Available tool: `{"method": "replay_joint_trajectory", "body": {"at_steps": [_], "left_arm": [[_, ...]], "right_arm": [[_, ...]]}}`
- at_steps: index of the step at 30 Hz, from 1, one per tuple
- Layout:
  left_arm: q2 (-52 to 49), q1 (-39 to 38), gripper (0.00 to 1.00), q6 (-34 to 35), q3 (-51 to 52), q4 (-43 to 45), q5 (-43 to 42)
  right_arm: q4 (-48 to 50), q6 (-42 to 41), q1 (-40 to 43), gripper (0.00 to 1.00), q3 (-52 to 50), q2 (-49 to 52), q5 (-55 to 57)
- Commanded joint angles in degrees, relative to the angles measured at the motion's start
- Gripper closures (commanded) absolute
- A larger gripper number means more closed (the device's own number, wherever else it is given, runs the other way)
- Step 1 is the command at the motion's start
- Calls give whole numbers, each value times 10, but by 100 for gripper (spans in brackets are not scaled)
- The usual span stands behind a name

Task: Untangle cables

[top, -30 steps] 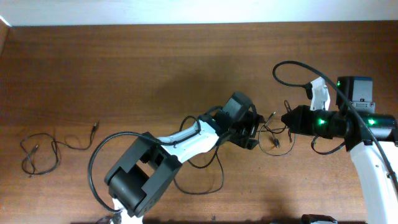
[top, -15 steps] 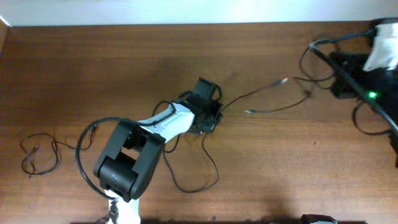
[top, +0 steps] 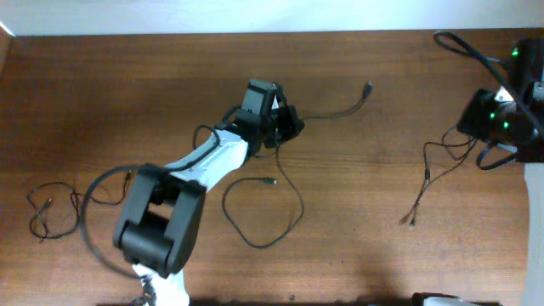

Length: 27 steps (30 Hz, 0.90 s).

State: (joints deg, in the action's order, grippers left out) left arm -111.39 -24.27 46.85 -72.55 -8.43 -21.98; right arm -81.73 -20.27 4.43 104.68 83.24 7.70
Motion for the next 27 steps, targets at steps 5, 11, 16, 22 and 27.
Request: {"method": "replay_joint_trajectory", "body": {"at_steps": [5,11,16,22,27], "left_arm": [[239,25,100,-133,-51,-217,341],[353,22,100,28,-51,-464,240],[348,-18,70,180,3,-617,225],[315,-52,1,233,71,-573,217],[225,-52,1,440,141,-504,213]], "right_arm": [[-25,-10,1,96,-20,45,-54],[-18,-11,1,96,-66,53,-58],[-18,-12,1,96,-67,53,-77],[-19,-12,1,96,-67,53,-77],[-19,-12,1,96,-67,53,-77]]}}
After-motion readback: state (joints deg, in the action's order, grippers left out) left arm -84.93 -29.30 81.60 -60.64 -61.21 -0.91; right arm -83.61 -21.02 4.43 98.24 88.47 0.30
